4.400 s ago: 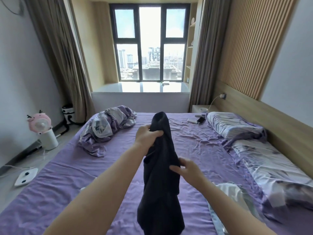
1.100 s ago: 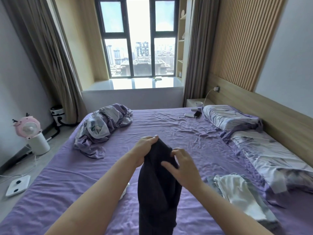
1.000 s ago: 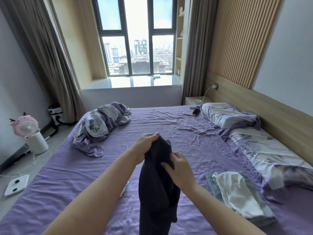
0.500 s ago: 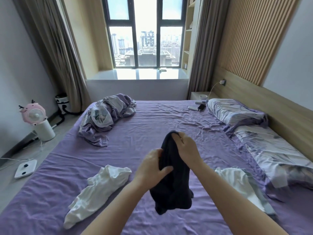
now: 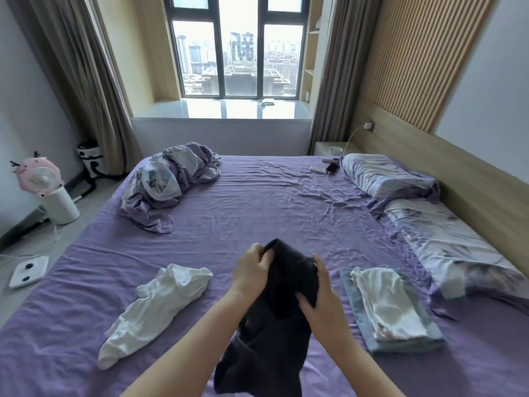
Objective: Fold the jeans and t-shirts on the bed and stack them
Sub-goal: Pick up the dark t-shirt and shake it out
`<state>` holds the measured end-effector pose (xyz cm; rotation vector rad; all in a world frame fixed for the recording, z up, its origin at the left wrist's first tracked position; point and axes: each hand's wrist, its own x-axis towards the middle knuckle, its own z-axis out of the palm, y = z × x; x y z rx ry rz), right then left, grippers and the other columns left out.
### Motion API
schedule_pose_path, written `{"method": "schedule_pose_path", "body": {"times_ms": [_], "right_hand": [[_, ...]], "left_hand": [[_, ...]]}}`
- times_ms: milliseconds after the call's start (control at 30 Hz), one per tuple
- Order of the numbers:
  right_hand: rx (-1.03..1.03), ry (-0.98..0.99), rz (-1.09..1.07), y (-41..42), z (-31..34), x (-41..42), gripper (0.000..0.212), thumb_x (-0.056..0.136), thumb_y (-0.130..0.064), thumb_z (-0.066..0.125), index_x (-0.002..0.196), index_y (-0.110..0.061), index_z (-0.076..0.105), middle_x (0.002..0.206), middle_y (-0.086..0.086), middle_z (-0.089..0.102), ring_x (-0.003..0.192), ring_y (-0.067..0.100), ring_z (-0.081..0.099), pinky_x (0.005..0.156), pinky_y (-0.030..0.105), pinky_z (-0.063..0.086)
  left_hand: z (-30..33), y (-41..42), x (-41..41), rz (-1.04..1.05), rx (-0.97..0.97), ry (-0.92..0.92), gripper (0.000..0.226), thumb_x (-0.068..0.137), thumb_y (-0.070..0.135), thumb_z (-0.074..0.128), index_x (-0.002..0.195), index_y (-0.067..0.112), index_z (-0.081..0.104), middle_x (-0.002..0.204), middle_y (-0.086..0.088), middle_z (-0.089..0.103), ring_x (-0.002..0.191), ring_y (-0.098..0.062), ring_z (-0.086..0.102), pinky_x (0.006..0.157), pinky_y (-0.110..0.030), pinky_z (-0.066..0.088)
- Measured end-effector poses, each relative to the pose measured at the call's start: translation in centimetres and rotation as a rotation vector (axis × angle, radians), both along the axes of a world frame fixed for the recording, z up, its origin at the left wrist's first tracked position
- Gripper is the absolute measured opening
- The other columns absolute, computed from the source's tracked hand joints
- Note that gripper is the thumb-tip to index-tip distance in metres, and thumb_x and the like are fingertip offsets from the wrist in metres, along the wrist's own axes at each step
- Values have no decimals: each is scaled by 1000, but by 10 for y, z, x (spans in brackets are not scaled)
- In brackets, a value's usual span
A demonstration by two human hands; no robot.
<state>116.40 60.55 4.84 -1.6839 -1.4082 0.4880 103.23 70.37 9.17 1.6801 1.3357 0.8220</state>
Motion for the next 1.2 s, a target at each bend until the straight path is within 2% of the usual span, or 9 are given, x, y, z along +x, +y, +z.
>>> {"method": "schedule_pose_path", "body": {"times_ms": [167, 267, 333, 467, 600, 867, 933, 1067, 1200], "right_hand": [[-66, -2, 12, -10, -4, 11, 75, 89, -9, 57, 134, -50, 12, 129, -3, 50, 118, 18, 53, 87, 21, 41], [116, -419, -12, -15, -2, 1, 67, 82, -15, 65, 138, -30, 31, 140, 5, 40, 130, 21, 35, 105, 29, 32], [232, -558, 36, -15, -5, -16, 49, 81, -25, 64, 126, -21, 45, 128, 1, 50, 120, 19, 45, 99, 30, 40], [-160, -275, 20, -9, -14, -41, 39, 89, -32, 55, 124, -18, 46, 117, -2, 55, 109, 18, 53, 80, 28, 44], [-265, -372, 17, -9, -23, -35, 17, 93, -32, 47, 99, -17, 52, 97, 2, 66, 92, 25, 60, 67, 33, 37], [-139, -4, 171, -12, -7, -14, 16, 94, -19, 54, 82, -29, 58, 71, -16, 62, 68, -2, 55, 66, 22, 40], [-143, 6, 202, -7, -4, -16, 11, 95, -21, 51, 95, -22, 62, 84, -8, 68, 78, 5, 61, 73, 25, 44], [-143, 20, 204, 1, 1, -17, 16, 96, -23, 50, 103, -25, 64, 88, -16, 67, 83, -1, 60, 75, 14, 43], [-100, -64, 152, 1, -2, -13, 19, 89, -31, 60, 107, -29, 60, 82, -18, 66, 77, -1, 61, 70, 18, 43]], "left_hand": [[-15, 3, -10, 147, -93, -17, 28, 98, 24, 43, 72, 15, 41, 72, 2, 50, 74, -20, 47, 62, -33, 30], [-14, 1, -11, 186, -109, -54, 26, 99, 25, 43, 75, 14, 44, 72, 1, 51, 71, -16, 47, 55, -29, 28], [-11, -1, -10, 196, -146, -82, 24, 99, 27, 42, 82, 11, 48, 76, 0, 53, 73, -17, 49, 56, -27, 34], [-5, -6, -5, 179, -334, -316, 23, 99, 24, 43, 84, 10, 52, 82, -9, 58, 78, -22, 57, 72, -37, 50], [-4, -6, -12, 193, -360, -437, 27, 99, 20, 45, 74, 12, 50, 71, -7, 52, 69, -21, 51, 65, -33, 44], [-23, 1, -64, 167, 322, 408, 19, 90, 32, 59, 101, 18, 62, 101, -1, 67, 99, -25, 59, 84, -35, 43], [-27, -8, -62, -49, 482, 413, 34, 82, 42, 67, 109, 22, 63, 110, 4, 63, 108, -17, 53, 93, -32, 40], [-29, -23, -49, -566, 272, 384, 52, 75, 49, 69, 121, 29, 54, 114, 11, 64, 106, -6, 56, 90, -21, 42], [-31, -20, -39, -442, 178, 300, 22, 87, 27, 64, 105, 15, 66, 99, 0, 70, 93, -15, 63, 80, -24, 45]]}}
